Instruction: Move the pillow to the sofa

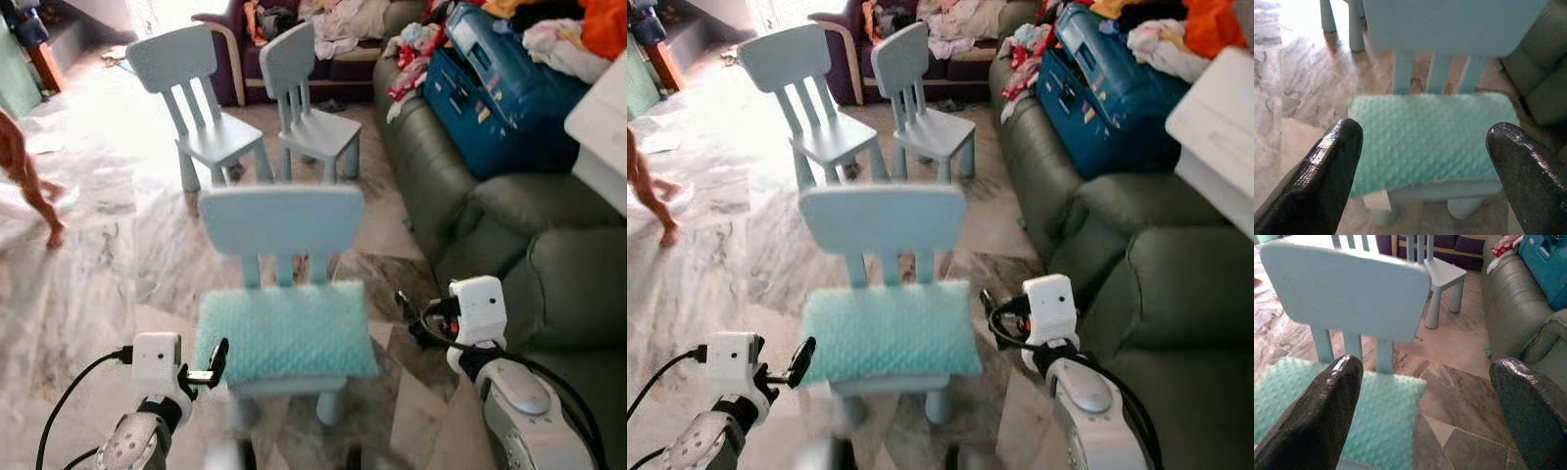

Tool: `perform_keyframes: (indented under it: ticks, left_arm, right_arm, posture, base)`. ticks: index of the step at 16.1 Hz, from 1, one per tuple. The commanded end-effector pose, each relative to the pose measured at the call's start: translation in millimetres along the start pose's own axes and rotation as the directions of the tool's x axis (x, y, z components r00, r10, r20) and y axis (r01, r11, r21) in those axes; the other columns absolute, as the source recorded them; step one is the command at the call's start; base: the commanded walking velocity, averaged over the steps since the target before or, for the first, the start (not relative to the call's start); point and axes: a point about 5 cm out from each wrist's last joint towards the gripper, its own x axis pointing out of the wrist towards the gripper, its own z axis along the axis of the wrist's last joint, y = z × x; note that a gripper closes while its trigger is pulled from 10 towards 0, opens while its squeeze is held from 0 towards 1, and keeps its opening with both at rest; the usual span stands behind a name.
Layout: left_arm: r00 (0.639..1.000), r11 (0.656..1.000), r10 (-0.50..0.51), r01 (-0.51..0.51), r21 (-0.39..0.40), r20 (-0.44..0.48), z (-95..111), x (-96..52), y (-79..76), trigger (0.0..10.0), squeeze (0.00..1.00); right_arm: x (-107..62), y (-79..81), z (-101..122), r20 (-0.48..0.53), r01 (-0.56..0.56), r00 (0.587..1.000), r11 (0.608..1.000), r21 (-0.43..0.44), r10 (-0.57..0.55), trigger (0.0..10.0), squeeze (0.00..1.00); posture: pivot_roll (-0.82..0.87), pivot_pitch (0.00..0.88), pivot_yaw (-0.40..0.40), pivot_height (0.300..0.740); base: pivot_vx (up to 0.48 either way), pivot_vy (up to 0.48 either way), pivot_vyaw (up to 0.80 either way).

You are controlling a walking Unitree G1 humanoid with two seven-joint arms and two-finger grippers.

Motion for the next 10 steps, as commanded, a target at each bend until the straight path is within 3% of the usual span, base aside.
perform_keyframes:
  ticks: [1,10]
  left_arm:
    - [1.000,1.000,0.008,-0.007,0.005,-0.013,-2.3,-0.8,0.4,10.0,0.00]
    - [1.000,1.000,0.011,-0.011,0.013,-0.008,-0.4,0.7,2.6,10.0,0.00]
  right_arm:
    - [0.1,0.6,2.1,0.005,-0.006,1.000,1.000,-0.003,0.006,10.0,0.00]
    - [2.8,4.7,4.4,0.020,-0.018,1.000,1.000,-0.010,0.018,10.0,0.00]
  posture:
    - [-0.06,0.126,-0.034,0.588]
    - [-0.05,0.126,-0.030,0.514]
  base:
    - [0.000,0.000,0.00]
    - [0.000,0.000,0.00]
